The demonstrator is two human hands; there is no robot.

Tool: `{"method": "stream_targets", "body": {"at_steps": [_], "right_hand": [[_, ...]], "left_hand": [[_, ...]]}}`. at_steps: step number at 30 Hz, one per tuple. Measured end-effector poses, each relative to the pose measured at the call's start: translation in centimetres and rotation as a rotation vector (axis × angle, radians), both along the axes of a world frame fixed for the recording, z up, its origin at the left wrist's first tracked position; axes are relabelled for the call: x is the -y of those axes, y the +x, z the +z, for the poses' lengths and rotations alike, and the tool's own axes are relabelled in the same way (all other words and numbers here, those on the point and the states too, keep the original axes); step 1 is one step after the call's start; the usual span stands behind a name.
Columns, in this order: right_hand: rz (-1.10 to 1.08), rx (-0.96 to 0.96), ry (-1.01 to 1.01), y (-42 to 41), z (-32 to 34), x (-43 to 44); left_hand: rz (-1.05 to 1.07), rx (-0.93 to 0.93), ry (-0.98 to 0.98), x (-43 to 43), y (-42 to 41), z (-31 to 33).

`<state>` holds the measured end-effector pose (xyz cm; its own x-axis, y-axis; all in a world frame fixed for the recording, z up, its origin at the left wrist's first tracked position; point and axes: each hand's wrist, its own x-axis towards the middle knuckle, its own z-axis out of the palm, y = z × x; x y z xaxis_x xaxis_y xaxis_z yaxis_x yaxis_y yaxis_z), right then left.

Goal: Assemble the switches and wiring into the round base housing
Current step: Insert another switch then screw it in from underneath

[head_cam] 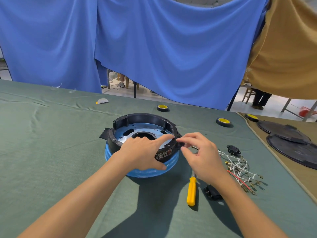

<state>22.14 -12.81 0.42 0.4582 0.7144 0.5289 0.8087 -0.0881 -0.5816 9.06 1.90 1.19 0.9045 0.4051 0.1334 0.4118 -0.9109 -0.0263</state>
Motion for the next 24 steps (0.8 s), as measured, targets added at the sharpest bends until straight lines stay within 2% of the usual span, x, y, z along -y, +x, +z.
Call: {"method": "stream_targets", "body": {"at_steps": [4,9,14,18,24], "right_hand": [[-0.167,0.004,0.005,2.8,0.5,2.0],[-0.346,-0.046,-0.137,6.6,-0.4,4.4],[-0.359,0.081,-0.447,7.5,-2.1,3.9],[-0.421,0.169,-0.471,7.0,-2.3,2.6],[-0.486,0.186,-0.521,6.7,-2.2,1.0]], "left_hand": [[-0.047,0.033,-0.003,-0.3,-0.5,-0.1],[-0.080,-0.057,-0.137,-1.2,-0.7,0.4],[-0.077,-0.073,-0.172,-1.2,-0.7,0.5],[-0.063,-0.050,-0.121,-1.0,-0.7,0.4],[-0.071,-0.053,-0.096,-0.9,-0.9,0.2]]}}
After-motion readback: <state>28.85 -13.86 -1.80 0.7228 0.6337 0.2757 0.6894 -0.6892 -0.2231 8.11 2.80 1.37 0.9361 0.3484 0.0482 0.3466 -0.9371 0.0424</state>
